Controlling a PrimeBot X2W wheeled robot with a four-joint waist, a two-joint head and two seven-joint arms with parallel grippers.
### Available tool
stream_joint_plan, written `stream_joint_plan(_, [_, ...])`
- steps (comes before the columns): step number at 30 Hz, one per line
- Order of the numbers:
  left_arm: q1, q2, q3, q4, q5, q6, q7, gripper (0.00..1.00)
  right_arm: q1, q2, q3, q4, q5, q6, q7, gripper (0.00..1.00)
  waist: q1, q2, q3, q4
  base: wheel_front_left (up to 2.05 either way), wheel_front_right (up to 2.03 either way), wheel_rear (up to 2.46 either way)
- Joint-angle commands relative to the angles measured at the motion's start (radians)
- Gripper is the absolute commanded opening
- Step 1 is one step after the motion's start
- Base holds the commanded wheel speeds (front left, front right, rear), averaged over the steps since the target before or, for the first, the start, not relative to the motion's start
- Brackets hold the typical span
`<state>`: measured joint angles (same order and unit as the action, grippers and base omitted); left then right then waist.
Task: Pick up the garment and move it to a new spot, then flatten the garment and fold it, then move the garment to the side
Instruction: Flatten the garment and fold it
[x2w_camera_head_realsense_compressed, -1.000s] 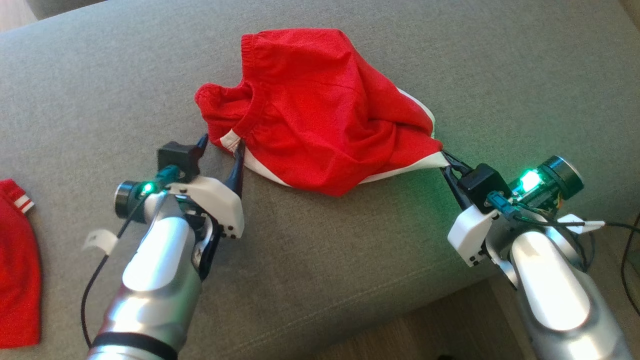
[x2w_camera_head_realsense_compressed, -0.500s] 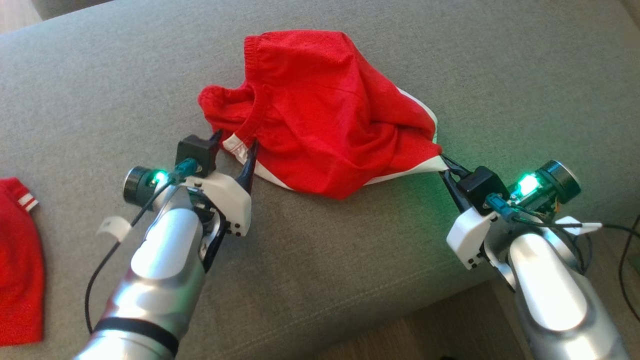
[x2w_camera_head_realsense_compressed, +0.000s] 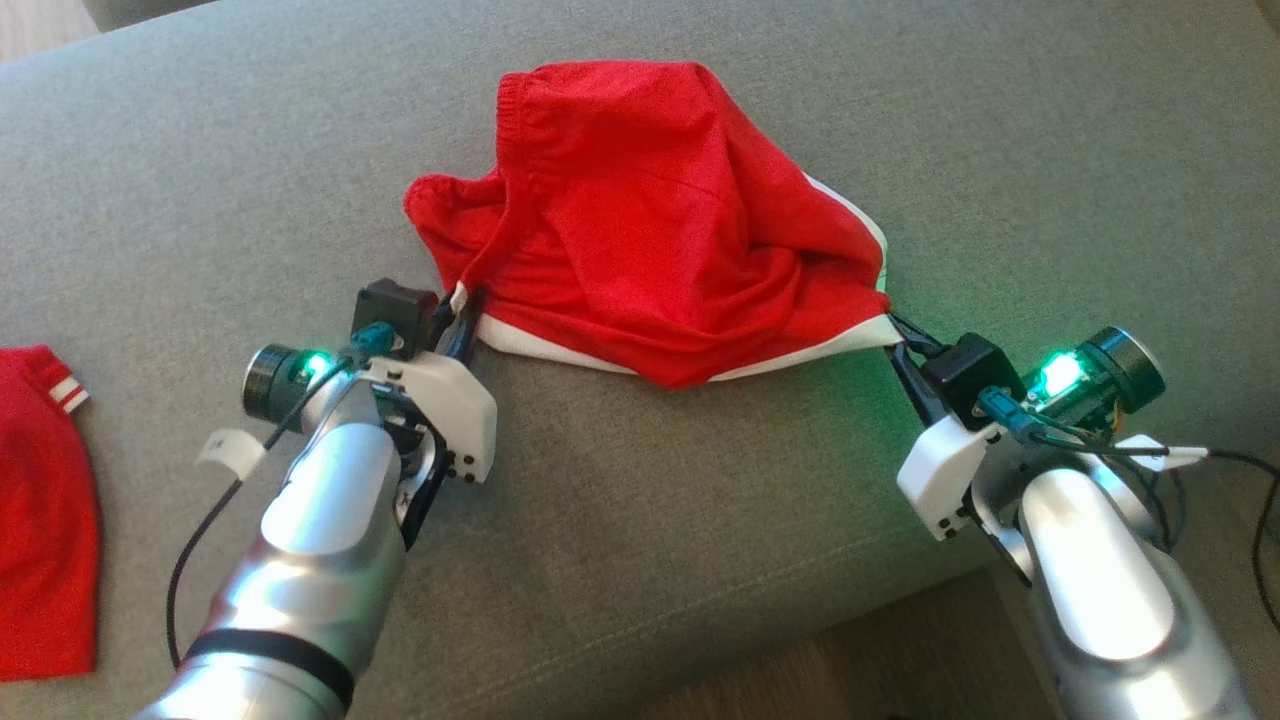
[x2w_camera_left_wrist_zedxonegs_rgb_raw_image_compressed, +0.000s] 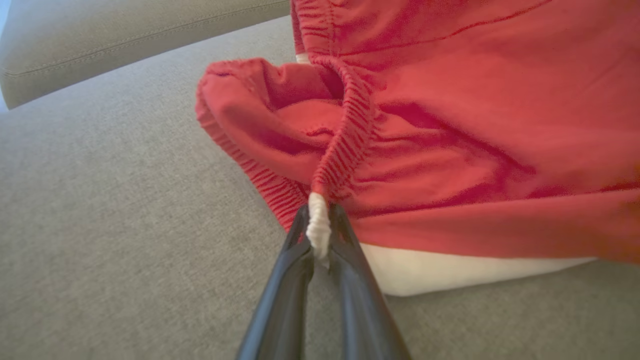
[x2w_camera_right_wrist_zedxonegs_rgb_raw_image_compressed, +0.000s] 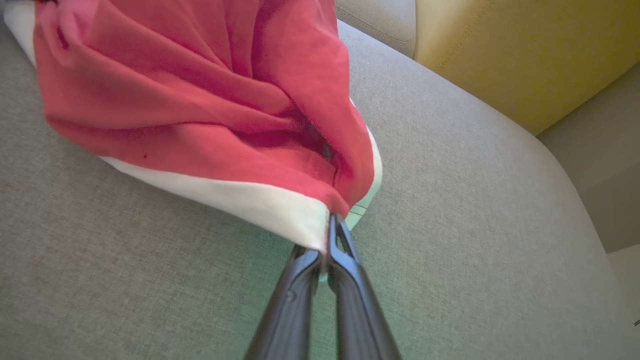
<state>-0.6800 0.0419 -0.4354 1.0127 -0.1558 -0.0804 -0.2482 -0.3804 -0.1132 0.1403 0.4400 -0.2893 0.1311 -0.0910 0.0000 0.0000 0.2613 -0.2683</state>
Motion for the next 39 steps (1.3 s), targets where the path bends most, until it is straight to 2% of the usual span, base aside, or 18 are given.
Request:
stream_joint_plan(1, [-0.047,0.019,0.024,-0.019,-0.016,-0.006,-0.011,0.0,-0.035,0.008,0.012,-0.025,-0.001,0.0,-0.014,0.0,0.0,0.0,-0.004,0.003,0.0,0.0,0.0])
stream_joint_plan(7, [-0.023,0.017,0.035,-0.054,-0.065,-0.029,-0.012,0.0,-0.03,0.0,-0.007,-0.021,-0.006,0.0,-0.026,0.0,0.0,0.0,-0.035,0.025,0.0,0.0,0.0])
stream_joint_plan(12, [0.022,0.014,0.047,-0.159,-0.179,-0.048,0.002,0.0,-0.03,-0.022,-0.047,-0.029,-0.016,0.0,-0.028,0.0,0.0,0.0,-0.09,0.071,0.0,0.0,0.0])
stream_joint_plan(17, [0.063,0.055,0.035,-0.378,-0.331,-0.05,0.091,0.0,-0.081,-0.065,-0.012,-0.042,-0.031,0.0,-0.026,0.0,0.0,0.0,-0.16,0.111,0.0,0.0,0.0])
stream_joint_plan(21, [0.089,0.102,0.092,-0.59,-0.459,-0.049,0.19,0.0,-0.166,-0.107,0.052,-0.05,-0.022,0.0,-0.011,0.0,0.0,0.0,-0.212,0.131,0.0,0.0,0.0])
stream_joint_plan(24, [0.1,0.119,0.15,-0.737,-0.531,-0.014,0.263,0.0,-0.247,-0.136,0.097,-0.055,-0.005,0.0,0.002,0.0,0.0,0.0,-0.245,0.145,0.0,0.0,0.0])
stream_joint_plan(31, [0.11,0.124,0.252,-1.0,-0.599,0.129,0.344,0.0,-0.408,-0.191,0.162,-0.074,0.019,0.0,0.036,0.0,0.0,0.0,-0.288,0.172,0.0,0.0,0.0])
stream_joint_plan(34, [0.143,0.111,0.278,-1.071,-0.618,0.185,0.364,0.0,-0.414,-0.203,0.172,-0.079,0.063,0.0,0.122,0.0,0.0,0.0,-0.307,0.183,0.0,0.0,0.0])
stream_joint_plan(39, [0.237,0.093,0.306,-1.167,-0.71,0.226,0.436,0.0,-0.388,-0.247,0.209,-0.175,0.129,0.0,0.223,0.0,0.0,0.0,-0.325,0.186,0.0,0.0,0.0])
